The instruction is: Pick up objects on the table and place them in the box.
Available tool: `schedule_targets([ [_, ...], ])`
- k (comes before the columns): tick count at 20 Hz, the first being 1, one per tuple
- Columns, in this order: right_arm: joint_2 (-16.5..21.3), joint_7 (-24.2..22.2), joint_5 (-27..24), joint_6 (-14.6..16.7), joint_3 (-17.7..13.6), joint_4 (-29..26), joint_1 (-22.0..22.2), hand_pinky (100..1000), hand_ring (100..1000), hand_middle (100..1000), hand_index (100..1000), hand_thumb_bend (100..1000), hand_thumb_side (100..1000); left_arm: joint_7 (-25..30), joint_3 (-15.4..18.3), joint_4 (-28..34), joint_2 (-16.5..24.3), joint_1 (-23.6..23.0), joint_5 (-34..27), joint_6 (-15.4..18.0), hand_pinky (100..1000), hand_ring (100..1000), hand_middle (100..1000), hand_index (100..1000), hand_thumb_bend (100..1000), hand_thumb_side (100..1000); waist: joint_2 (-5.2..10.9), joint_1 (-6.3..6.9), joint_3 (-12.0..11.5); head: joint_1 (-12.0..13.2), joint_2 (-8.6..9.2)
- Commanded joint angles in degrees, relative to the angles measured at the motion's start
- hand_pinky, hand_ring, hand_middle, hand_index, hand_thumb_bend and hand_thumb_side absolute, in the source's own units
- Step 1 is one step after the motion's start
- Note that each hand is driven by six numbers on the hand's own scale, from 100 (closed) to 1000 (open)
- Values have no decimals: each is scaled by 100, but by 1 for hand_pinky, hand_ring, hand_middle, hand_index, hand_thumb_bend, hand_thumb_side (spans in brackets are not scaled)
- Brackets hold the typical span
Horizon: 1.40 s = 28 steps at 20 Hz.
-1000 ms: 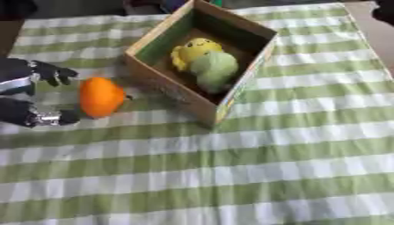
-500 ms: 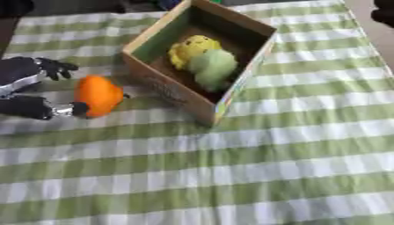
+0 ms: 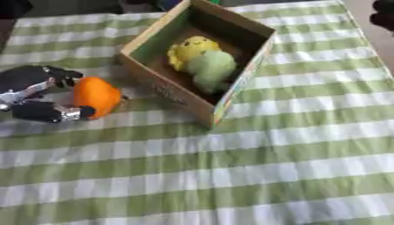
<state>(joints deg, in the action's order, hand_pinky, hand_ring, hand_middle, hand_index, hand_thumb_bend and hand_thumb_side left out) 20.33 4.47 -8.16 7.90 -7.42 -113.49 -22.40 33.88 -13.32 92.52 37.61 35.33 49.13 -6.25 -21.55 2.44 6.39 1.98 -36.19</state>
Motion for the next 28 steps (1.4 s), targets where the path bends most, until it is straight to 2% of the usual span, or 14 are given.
schedule_targets([
  [1, 61, -11, 39, -5, -56, -111, -37, 774, 760, 544, 851, 100, 1000, -287, -2, 42, 79, 81, 60, -2, 479, 735, 706, 833, 395, 757, 97, -13, 9, 17, 61],
  [2, 60, -10, 39, -8, -57, -111, -35, 775, 760, 543, 851, 100, 1000, -413, -6, 58, 82, 81, 83, -12, 461, 710, 674, 788, 315, 684, 96, -13, 7, 18, 63],
  [3, 58, -9, 40, -10, -57, -111, -33, 775, 760, 543, 851, 100, 1000, -553, -8, 67, 80, 79, 112, -35, 457, 704, 666, 781, 299, 669, 95, -13, 5, 19, 65],
  [4, 56, -9, 41, -14, -57, -111, -30, 775, 760, 543, 851, 100, 1000, -693, -16, 69, 77, 78, 138, -62, 434, 669, 616, 717, 216, 573, 95, -13, 3, 21, 73],
  [6, 50, -3, 44, -25, -60, -111, -27, 775, 760, 543, 851, 100, 1000, -928, -47, 51, 65, 70, 157, -91, 421, 649, 596, 690, 180, 519, 94, -14, 4, 28, 96],
  [9, 41, 10, 53, -42, -66, -111, -22, 775, 760, 542, 851, 100, 1000, -1088, -103, -3, 26, 43, 60, -13, 423, 647, 597, 703, 107, 432, 92, -16, 15, 29, 120],
  [11, 34, 18, 58, -49, -69, -111, -15, 775, 760, 541, 851, 100, 1000, -1143, -124, -37, 7, 25, -38, 71, 420, 643, 602, 705, 100, 391, 90, -16, 20, 28, 121],
  [16, 34, 38, 72, -67, -75, -111, -4, 775, 760, 539, 849, 100, 1000, -1254, -126, -91, -18, 0, -253, 155, 395, 605, 564, 664, 100, 206, 88, -16, 20, 26, 114],
  [18, 41, 42, 80, -79, -74, -111, -2, 775, 759, 539, 849, 100, 1000, -1297, -119, -80, -27, 1, -410, 126, 382, 587, 548, 647, 100, 263, 91, -16, 14, 21, 108],
  [22, 52, 58, 81, -84, -75, -111, -3, 775, 759, 539, 849, 100, 1000, -1398, -71, 7, -10, 28, -745, -5, 356, 557, 524, 620, 100, 277, 117, -16, 0, -3, 53],
  [28, 63, 77, 73, -102, -64, -111, 13, 774, 760, 539, 848, 100, 1000, -1665, 96, 164, 94, 126, -919, -388, 250, 467, 419, 494, 100, 293, 199, -4, -46, -85, -100],
])
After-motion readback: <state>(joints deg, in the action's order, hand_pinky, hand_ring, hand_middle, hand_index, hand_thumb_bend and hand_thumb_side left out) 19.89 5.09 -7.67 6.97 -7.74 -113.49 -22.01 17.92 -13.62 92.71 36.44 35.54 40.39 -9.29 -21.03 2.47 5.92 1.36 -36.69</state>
